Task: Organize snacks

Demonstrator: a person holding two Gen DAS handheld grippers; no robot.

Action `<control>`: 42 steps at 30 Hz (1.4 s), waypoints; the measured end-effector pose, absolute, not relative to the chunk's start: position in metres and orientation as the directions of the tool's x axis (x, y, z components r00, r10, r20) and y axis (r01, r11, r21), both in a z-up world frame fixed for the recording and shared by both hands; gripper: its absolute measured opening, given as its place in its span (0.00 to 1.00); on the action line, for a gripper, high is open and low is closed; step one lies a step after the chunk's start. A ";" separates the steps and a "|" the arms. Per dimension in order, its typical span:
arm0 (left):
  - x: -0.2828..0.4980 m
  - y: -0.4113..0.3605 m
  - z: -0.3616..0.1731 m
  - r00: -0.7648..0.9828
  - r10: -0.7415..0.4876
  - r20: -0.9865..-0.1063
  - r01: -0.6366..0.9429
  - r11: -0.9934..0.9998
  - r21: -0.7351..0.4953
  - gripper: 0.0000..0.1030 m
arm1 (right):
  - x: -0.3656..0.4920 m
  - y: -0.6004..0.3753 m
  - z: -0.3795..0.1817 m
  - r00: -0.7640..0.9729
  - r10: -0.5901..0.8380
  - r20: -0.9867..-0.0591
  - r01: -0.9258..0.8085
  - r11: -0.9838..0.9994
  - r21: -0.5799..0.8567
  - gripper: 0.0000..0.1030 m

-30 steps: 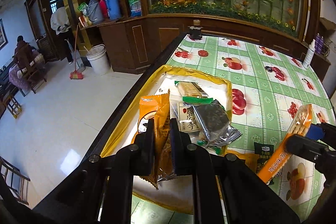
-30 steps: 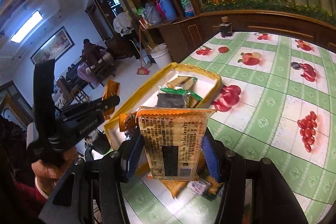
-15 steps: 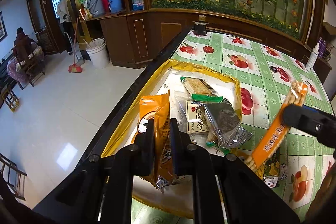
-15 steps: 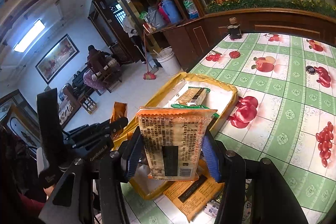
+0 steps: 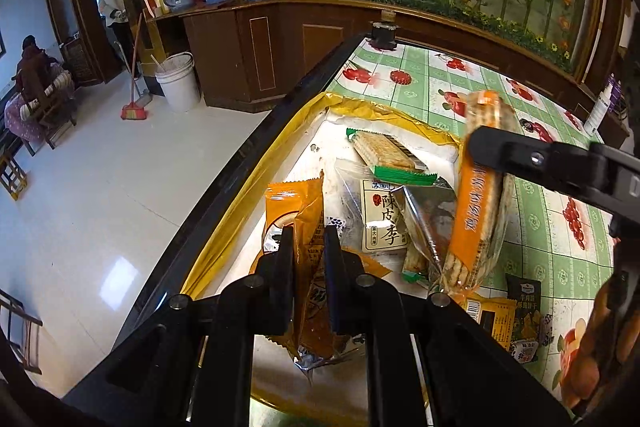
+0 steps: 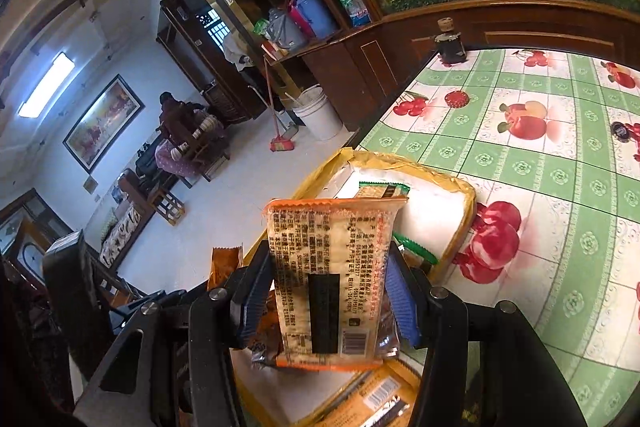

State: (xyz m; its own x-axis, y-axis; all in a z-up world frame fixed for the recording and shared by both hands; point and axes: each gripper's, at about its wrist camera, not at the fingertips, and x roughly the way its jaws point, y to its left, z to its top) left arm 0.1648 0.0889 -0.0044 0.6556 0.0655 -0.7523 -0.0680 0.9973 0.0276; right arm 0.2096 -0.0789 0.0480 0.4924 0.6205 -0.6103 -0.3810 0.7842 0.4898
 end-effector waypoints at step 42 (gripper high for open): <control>0.184 0.086 -0.028 0.597 0.077 -0.799 -0.050 0.997 0.059 0.24 | 0.280 -0.063 0.000 0.486 0.532 -0.693 -0.264 0.846 0.464 0.57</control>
